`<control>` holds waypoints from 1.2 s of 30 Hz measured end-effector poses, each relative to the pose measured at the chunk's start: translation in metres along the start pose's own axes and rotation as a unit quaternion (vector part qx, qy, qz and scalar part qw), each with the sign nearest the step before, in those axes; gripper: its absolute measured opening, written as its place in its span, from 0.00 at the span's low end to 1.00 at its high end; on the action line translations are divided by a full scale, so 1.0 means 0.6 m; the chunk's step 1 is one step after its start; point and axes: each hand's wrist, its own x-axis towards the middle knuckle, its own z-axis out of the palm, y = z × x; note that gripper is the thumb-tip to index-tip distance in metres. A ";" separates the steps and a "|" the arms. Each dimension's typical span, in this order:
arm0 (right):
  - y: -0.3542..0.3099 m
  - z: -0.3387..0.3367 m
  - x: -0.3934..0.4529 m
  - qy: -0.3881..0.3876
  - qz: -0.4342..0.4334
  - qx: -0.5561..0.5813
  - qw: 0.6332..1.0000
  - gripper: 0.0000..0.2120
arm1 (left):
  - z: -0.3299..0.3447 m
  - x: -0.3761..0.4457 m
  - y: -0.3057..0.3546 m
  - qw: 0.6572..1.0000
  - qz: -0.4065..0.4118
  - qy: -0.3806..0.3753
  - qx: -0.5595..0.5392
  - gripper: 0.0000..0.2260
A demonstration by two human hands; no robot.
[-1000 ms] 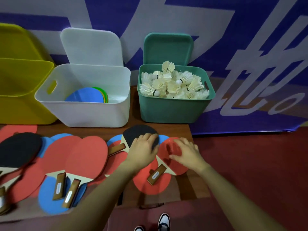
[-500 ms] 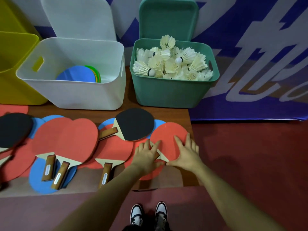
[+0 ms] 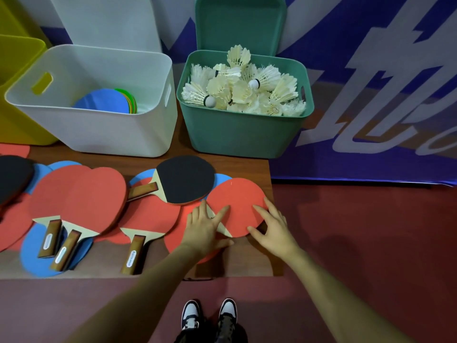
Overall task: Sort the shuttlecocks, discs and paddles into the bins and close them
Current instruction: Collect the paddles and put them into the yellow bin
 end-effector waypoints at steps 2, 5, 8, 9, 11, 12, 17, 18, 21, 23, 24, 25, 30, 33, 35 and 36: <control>-0.001 -0.003 0.005 0.010 -0.007 -0.023 1.000 0.26 | 0.004 0.003 0.012 1.000 -0.023 0.000 0.001 0.45; -0.001 -0.005 0.014 0.025 0.006 -0.033 0.999 0.24 | 0.008 0.008 0.027 0.998 -0.053 0.019 -0.010 0.47; 0.001 -0.003 0.021 0.017 0.028 -0.057 0.998 0.24 | 0.011 0.011 0.028 0.998 -0.062 0.022 -0.007 0.47; 0.000 -0.003 0.022 0.018 0.031 -0.048 0.998 0.24 | 0.010 0.012 0.027 0.998 -0.059 0.021 -0.013 0.47; 0.000 -0.005 0.021 0.039 0.030 -0.013 0.999 0.23 | 0.006 0.011 0.026 0.998 -0.050 0.026 -0.036 0.46; 0.000 -0.006 0.019 0.056 0.024 -0.001 0.998 0.22 | 0.002 0.010 0.026 0.997 -0.045 0.034 -0.047 0.46; -0.014 -0.015 0.009 0.112 -0.023 0.011 0.993 0.23 | -0.027 -0.007 0.022 0.989 -0.028 0.134 -0.052 0.44; -0.023 -0.017 0.011 0.112 -0.032 0.013 0.993 0.23 | -0.033 -0.010 0.016 0.987 -0.031 0.151 -0.048 0.44; -0.060 -0.018 0.026 0.103 -0.069 0.016 0.992 0.23 | -0.056 -0.019 -0.016 0.983 -0.050 0.170 -0.052 0.44; -0.087 -0.015 0.037 0.096 -0.088 0.019 0.991 0.24 | -0.075 -0.029 -0.038 0.984 -0.072 0.156 -0.053 0.44; -0.102 -0.013 0.043 0.092 -0.095 0.021 0.991 0.24 | -0.082 -0.034 -0.050 0.985 -0.081 0.141 -0.054 0.45; -0.117 -0.011 0.048 0.088 -0.103 0.021 0.991 0.24 | -0.087 -0.039 -0.064 0.985 -0.091 0.133 -0.057 0.45; -0.202 0.012 0.079 0.056 -0.140 0.019 0.988 0.24 | -0.110 -0.071 -0.157 0.972 -0.131 0.185 -0.066 0.46; -0.263 0.036 0.095 0.049 -0.164 0.031 0.985 0.25 | -0.123 -0.099 -0.225 0.969 -0.157 0.171 -0.082 0.47; -0.308 0.061 0.103 0.039 -0.179 0.040 0.982 0.25 | -0.128 -0.117 -0.276 0.962 -0.171 0.188 -0.096 0.46; -0.331 0.076 0.106 0.033 -0.181 0.039 0.982 0.25 | -0.130 -0.123 -0.304 0.958 -0.176 0.203 -0.103 0.46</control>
